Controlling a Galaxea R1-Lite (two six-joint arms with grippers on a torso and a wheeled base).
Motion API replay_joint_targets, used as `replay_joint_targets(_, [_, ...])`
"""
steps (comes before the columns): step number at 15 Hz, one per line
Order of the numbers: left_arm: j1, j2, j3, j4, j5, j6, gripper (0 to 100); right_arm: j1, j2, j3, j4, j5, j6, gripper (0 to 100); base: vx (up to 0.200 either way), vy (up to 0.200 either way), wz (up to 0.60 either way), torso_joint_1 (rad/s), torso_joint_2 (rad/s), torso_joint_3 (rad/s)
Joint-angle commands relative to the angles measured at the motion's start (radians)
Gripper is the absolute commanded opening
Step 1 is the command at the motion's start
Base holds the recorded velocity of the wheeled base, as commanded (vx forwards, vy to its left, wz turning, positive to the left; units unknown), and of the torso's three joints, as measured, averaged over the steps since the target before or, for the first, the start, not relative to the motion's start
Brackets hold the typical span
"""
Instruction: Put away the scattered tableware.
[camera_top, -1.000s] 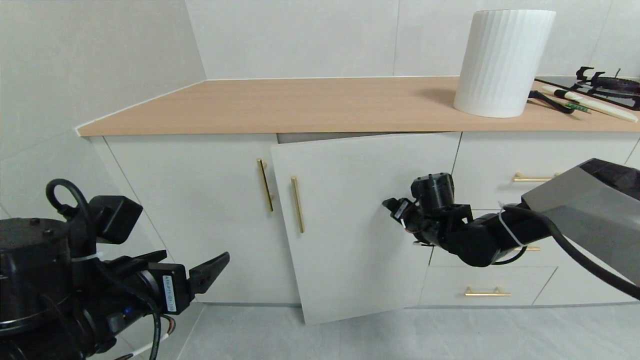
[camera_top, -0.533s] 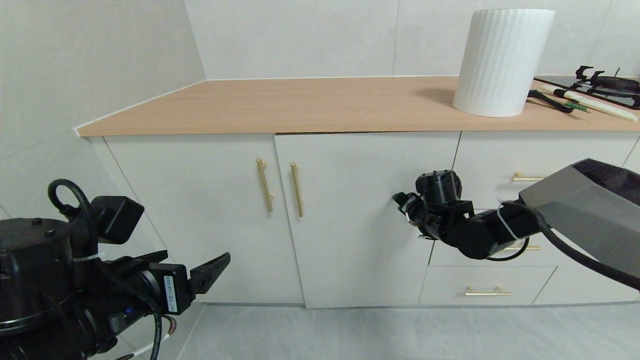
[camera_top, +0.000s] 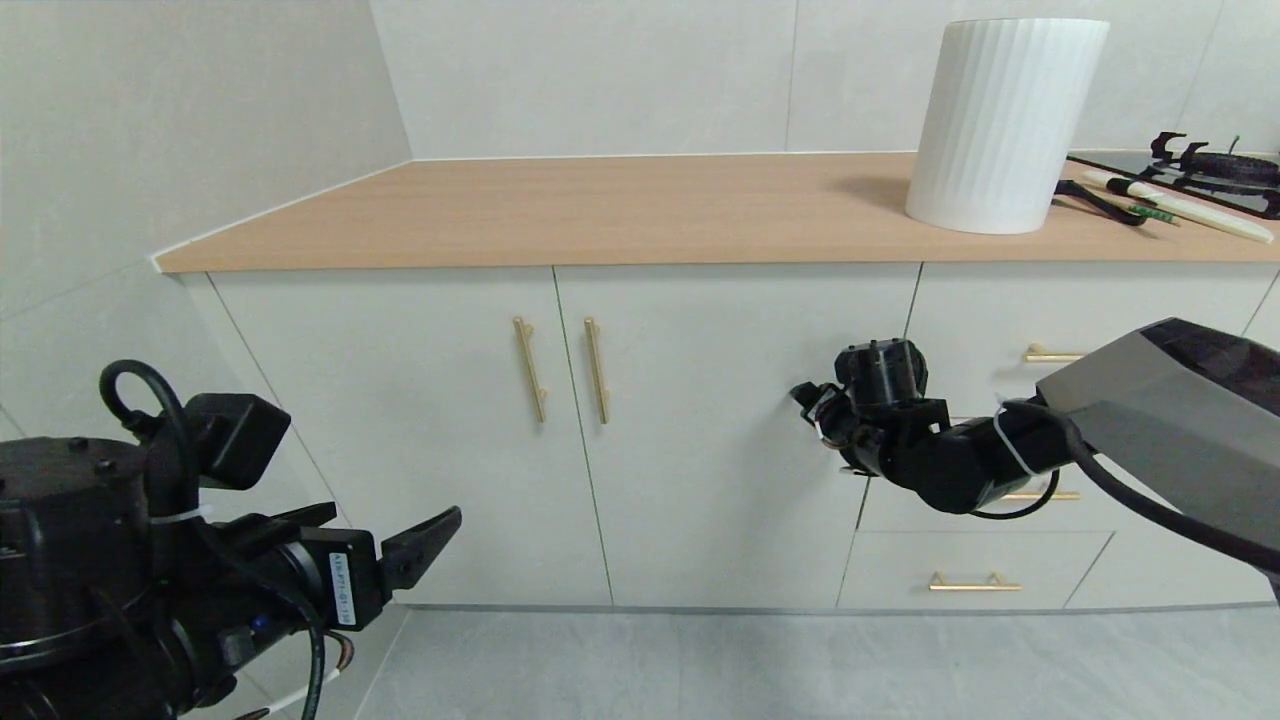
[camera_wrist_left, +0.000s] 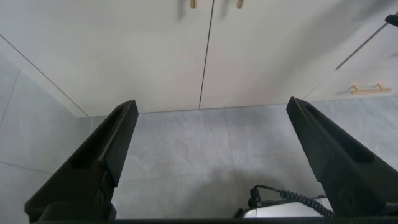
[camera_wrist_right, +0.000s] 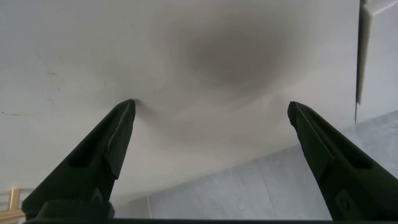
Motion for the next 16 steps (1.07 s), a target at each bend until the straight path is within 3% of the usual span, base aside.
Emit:
replay_joint_targets(1, [0.0,0.002,0.0,0.0,0.001,0.0,100,0.001,-0.009,0.009,0.003,0.001,-0.001,100,0.0,0.0,0.0,0.0,0.0,0.0])
replay_joint_targets(6, [0.001,-0.038,0.009,0.0,0.005,0.0,100,0.033,-0.308,0.217,0.03,0.068,-0.072,100,0.0,0.0,0.0,0.0,0.0,0.0])
replay_joint_targets(9, [0.035,-0.172,0.05,0.008,0.001,0.004,100,0.021,-0.61,0.453,0.019,0.067,-0.247,100,0.0,0.0,0.0,0.0,0.0,0.0])
replay_joint_targets(12, [0.055,-0.396,0.13,0.017,0.008,0.006,100,0.018,-1.047,0.759,0.021,0.053,-0.411,100,0.0,0.0,0.0,0.0,0.0,0.0])
replay_joint_targets(14, [0.097,-0.594,0.136,0.135,0.014,0.036,100,-0.073,-1.31,0.894,0.047,0.059,-0.506,100,0.0,0.0,0.0,0.0,0.0,0.0])
replay_joint_targets(16, [0.115,-0.801,0.121,0.334,0.013,0.078,100,-0.18,-1.538,0.943,0.147,0.065,-0.601,100,0.0,0.0,0.0,0.0,0.0,0.0])
